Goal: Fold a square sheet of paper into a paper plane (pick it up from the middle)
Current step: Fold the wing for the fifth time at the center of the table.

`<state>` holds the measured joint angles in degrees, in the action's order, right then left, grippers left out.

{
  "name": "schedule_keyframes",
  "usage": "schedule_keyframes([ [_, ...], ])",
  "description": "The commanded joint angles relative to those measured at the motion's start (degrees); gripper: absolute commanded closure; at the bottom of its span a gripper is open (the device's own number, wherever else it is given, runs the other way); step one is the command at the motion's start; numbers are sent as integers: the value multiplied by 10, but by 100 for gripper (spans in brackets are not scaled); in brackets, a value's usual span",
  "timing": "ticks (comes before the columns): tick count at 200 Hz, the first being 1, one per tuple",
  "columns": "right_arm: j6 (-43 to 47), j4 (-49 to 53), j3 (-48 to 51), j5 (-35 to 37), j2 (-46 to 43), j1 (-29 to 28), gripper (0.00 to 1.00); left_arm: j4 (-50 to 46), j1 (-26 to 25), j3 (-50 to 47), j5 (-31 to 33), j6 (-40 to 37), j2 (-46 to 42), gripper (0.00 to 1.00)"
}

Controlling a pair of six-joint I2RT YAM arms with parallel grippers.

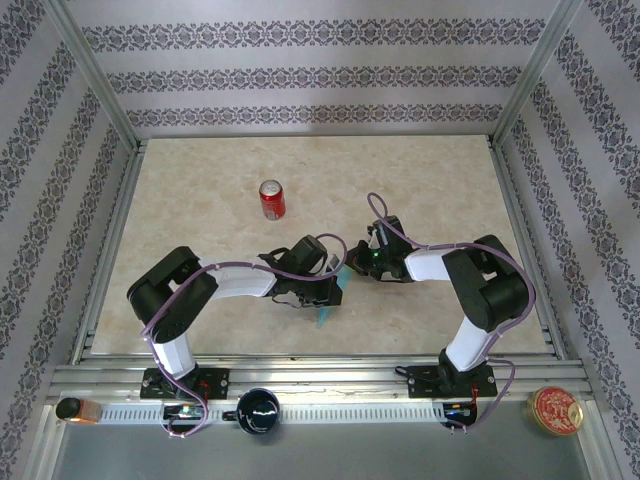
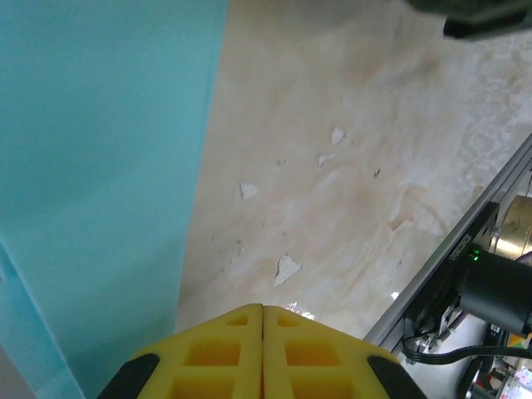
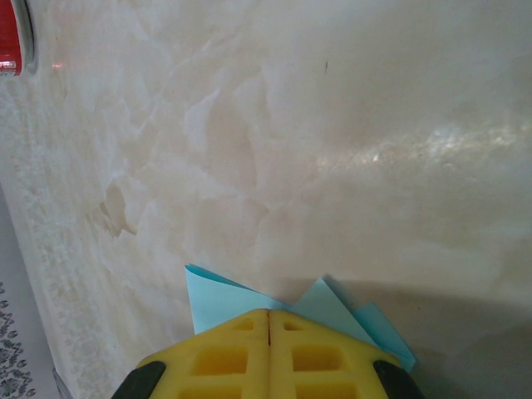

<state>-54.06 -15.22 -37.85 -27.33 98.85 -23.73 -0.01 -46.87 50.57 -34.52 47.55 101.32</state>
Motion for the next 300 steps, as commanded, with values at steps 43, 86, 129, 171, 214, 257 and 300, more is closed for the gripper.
schedule_keyframes([
  [43, 15, 67, 30, 30, 34, 9, 97, 30, -13, -96, 10, 26, -9, 92],
  [86, 17, 70, 30, 30, 37, 10, 96, 70, -20, -158, 13, 54, -37, 92],
  [129, 20, 74, 29, 31, 36, 10, 97, 53, -26, -192, 6, 48, -79, 92],
  [171, 20, 74, 29, 29, 38, 10, 97, -33, -29, -203, 25, 12, -129, 92],
  [214, 18, 71, 27, 20, 35, 8, 97, -106, -30, -198, 87, -13, -233, 97],
  [257, 26, 70, 8, -6, 25, 0, 94, -87, -13, -187, 147, -1, -295, 95],
  [300, 39, 66, -18, -48, -3, -7, 91, -48, 34, -138, 125, 4, -223, 87],
])
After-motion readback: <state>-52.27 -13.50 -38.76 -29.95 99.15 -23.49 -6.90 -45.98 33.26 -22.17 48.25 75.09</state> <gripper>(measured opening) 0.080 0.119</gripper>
